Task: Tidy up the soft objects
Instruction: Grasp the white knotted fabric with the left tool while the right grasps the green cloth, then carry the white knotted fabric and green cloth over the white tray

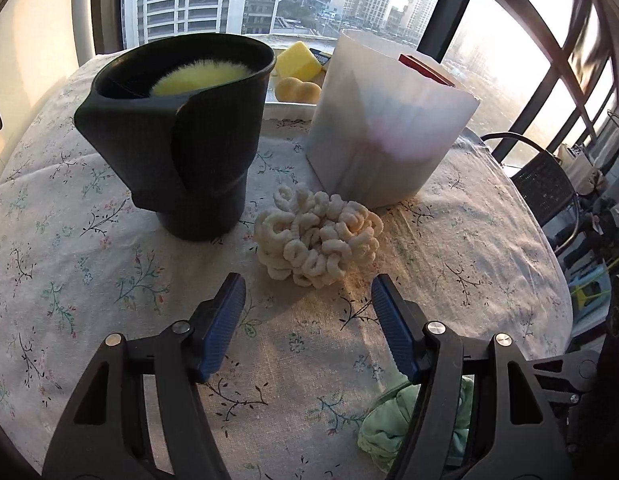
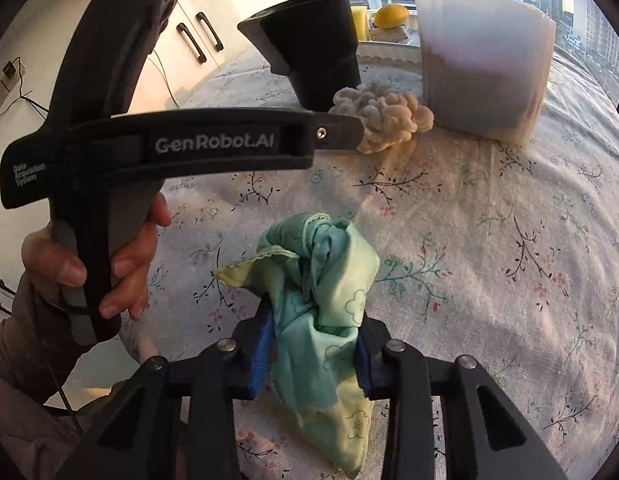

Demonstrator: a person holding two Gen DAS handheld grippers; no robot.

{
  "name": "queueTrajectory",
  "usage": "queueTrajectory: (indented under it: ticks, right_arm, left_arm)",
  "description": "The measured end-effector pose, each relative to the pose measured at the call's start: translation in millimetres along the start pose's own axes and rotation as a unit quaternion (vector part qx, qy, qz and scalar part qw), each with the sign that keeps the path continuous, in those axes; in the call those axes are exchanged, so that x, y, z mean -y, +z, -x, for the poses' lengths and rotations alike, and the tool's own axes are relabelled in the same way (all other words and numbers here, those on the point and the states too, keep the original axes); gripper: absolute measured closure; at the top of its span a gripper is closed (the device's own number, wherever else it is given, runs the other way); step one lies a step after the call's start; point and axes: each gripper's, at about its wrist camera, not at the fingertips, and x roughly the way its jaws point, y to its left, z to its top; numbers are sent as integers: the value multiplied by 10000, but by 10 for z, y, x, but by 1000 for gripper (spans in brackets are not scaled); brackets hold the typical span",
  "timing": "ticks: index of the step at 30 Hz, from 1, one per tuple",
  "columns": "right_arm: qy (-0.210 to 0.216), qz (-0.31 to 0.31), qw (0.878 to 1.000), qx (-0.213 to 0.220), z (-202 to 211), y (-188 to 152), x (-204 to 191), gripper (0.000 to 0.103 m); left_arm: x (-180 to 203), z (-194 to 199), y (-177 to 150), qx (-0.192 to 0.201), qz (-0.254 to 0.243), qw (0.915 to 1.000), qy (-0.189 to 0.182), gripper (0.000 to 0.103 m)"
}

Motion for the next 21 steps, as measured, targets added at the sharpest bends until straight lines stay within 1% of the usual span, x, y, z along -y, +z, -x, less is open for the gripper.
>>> queueTrajectory:
  ticks: [2,3,5,8,13,14,15,16,17,18,19,21]
  right_arm:
    - [-58,-36,10000,62,71,-46,30,67]
    - [-64,-56,9999,75,99,-71,51,67]
    - [-61,-93,9999,88,162,-128,129,67]
    - [-84,-148,9998,81,194,-184,164,67]
    - [-104,-256,9996,87,242,-264,264,66]
    - [-118,-276,9995,92,250,-269,279,66]
    - [-131,-306,9994,100,262,-278,297,66]
    - [-138,-338,9993,105,274,-287,320,66]
    - [-146,-370,9991,115,285,-295,344,66]
    - [-151,-406,9990,120,312,-316,378,66]
    - [-160,-442,9988,120,323,-325,403,66]
    - [-199,-508,9984,131,329,-308,476,66]
  left_arm:
    - [46,-81,64,-32,19,10000,51,39]
    - [72,-127,91,-64,21,9999,135,39]
    - [152,-212,134,-40,-61,9989,464,39]
    - [245,-320,189,3,-153,9972,732,39]
    - [285,-468,239,71,-142,9973,717,40]
    - [278,-466,236,155,-108,9974,691,46]
    - [271,-464,235,195,-91,9977,636,63]
    - [269,-458,231,201,-97,9982,559,71]
    - [281,-446,225,225,-101,9984,501,74]
    - [293,-422,216,271,-120,9982,519,77]
    - [312,-396,205,314,-155,9978,563,78]
    - [308,-321,179,346,-149,9981,487,78]
